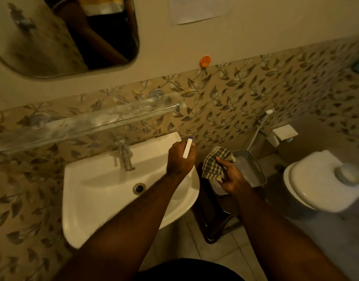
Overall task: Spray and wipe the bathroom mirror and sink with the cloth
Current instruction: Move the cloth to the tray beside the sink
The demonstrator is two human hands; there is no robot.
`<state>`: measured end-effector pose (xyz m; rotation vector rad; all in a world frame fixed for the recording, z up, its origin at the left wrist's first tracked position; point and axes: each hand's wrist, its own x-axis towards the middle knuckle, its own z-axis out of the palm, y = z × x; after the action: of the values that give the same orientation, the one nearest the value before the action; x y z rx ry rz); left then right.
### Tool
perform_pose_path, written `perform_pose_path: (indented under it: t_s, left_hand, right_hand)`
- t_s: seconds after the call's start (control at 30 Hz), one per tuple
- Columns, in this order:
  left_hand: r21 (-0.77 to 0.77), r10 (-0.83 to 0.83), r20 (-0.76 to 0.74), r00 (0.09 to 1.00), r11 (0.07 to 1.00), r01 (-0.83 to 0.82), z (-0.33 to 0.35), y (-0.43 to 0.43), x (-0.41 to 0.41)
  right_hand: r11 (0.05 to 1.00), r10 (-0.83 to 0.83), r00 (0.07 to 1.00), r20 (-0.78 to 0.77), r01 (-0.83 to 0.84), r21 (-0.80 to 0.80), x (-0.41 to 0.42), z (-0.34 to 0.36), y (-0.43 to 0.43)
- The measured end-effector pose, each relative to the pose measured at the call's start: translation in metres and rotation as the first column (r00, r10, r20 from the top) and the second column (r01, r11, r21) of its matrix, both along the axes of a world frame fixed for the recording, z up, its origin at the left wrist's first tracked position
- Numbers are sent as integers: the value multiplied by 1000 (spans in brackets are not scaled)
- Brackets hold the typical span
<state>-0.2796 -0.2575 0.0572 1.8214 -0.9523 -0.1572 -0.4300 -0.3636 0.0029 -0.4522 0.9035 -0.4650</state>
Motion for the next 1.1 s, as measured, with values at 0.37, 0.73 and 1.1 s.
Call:
perform_pose_path:
  t_s: [0.37, 0.73, 1.1]
  left_hand:
    - [1, -18, -52, 998, 1000, 18, -27, -86, -15]
    - [74, 93, -437, 895, 995, -68, -82, -183, -54]
    - [230, 250, -625, 739, 964, -131, -188, -271, -80]
  right_hand:
    - [993, -94, 986, -134, 83, -87, -37, -14, -65]
    - [993, 54, 874, -483, -96, -62, -90, -112, -180]
    - [884, 234, 670, -704, -449, -133, -87, -190, -242]
